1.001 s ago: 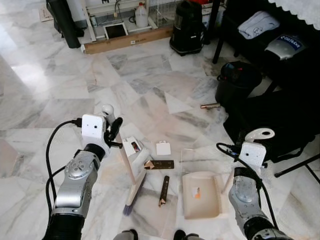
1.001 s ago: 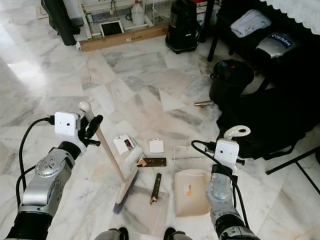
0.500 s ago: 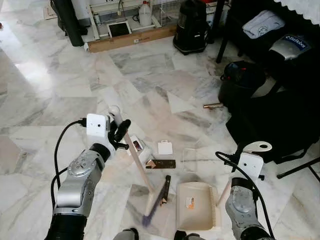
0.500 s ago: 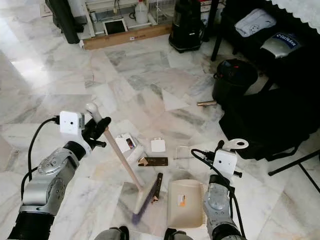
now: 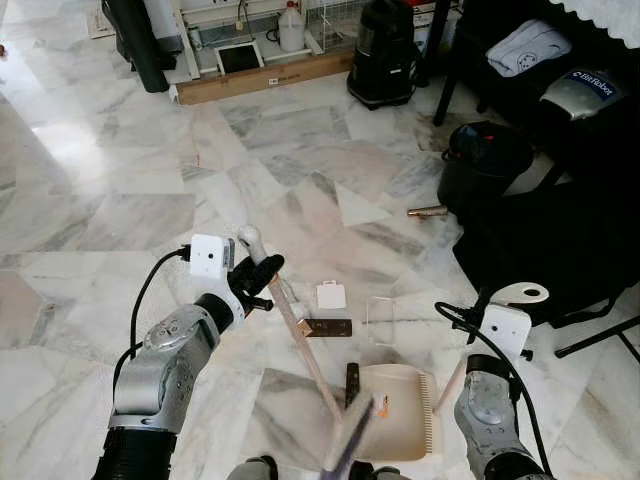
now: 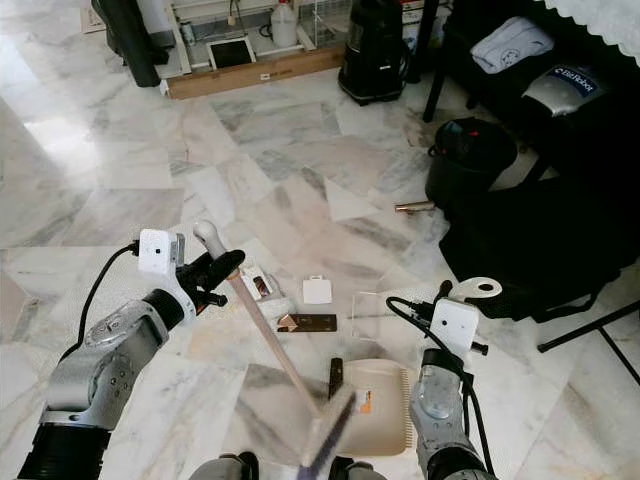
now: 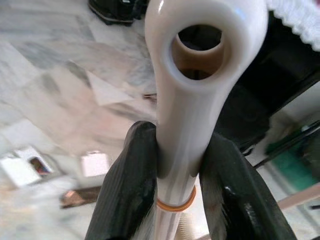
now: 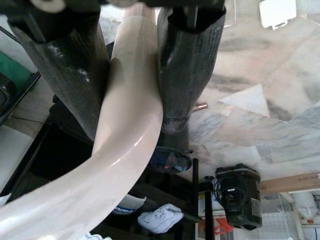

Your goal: Sweep floor

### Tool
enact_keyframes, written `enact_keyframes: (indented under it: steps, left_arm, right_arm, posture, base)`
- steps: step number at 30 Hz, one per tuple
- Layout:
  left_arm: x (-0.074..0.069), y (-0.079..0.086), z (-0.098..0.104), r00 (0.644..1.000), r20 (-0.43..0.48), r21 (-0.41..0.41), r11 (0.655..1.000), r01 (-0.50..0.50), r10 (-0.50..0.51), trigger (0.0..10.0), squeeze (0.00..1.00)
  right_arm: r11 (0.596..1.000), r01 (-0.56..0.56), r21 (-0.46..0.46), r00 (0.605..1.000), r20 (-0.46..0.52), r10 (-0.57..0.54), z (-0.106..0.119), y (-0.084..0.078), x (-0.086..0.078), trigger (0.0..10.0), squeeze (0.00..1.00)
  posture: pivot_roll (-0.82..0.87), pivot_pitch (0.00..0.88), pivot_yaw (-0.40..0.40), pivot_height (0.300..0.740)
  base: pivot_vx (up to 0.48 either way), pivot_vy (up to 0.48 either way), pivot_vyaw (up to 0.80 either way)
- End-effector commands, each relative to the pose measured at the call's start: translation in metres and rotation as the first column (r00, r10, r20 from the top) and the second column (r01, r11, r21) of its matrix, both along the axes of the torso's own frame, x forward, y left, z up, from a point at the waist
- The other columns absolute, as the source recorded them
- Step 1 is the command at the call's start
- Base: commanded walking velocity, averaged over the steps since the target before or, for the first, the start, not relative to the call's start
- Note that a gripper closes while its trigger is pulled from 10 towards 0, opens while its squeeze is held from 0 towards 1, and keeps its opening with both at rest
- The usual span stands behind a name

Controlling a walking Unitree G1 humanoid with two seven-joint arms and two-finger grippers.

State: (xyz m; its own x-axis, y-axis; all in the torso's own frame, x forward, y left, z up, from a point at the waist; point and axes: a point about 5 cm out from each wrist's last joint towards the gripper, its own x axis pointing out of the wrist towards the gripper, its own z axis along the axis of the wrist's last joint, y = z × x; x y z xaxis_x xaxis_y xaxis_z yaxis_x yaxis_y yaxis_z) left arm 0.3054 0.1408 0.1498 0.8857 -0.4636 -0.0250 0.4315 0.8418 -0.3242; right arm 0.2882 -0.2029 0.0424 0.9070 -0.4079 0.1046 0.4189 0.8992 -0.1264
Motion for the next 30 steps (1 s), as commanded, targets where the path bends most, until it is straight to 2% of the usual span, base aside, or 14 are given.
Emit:
enact_keyframes:
  steps: [1, 8, 11, 15, 30]
  left_arm:
    - [-0.001, -0.003, 0.015, 0.998, 0.052, -0.058, 0.998, 0.029, -0.026, 10.0, 0.0]
    - [0.007, 0.022, 0.035, 0.974, 0.18, -0.024, 0.99, -0.137, 0.139, 10.0, 0.0]
    - [0.006, 0.03, 0.037, 0.963, 0.209, 0.029, 0.983, -0.182, 0.172, 10.0, 0.0]
    - [0.005, 0.03, 0.033, 0.966, 0.202, 0.053, 0.983, -0.177, 0.163, 10.0, 0.0]
    - [-0.002, 0.02, 0.012, 0.979, 0.194, 0.233, 0.966, -0.109, 0.064, 10.0, 0.0]
  right_arm:
    - [1.0, 0.002, -0.004, 0.997, -0.076, -0.002, -0.013, -0.002, -0.008, 10.0, 0.0]
    - [1.0, -0.006, -0.002, 0.997, -0.079, 0.005, -0.012, -0.001, -0.006, 10.0, 0.0]
    - [1.0, -0.005, -0.001, 0.997, -0.081, 0.005, -0.012, -0.002, -0.006, 10.0, 0.0]
    - [1.0, -0.006, -0.002, 0.996, -0.084, 0.006, -0.012, -0.002, -0.006, 10.0, 0.0]
    - [1.0, 0.02, 0.021, 0.998, -0.066, -0.018, -0.009, -0.006, -0.004, 10.0, 0.0]
  posture:
    - [0.33, 0.196, 0.0, 0.74]
    - [0.33, 0.191, -0.003, 0.74]
    - [0.33, 0.192, -0.005, 0.74]
    - [0.32, 0.191, -0.006, 0.74]
    - [0.32, 0.197, -0.004, 0.74]
  base:
    - [0.0, 0.0, 0.0]
    - [0.0, 0.0, 0.0]
    - [0.0, 0.0, 0.0]
    - [0.0, 0.0, 0.0]
    - [0.0, 0.0, 0.0]
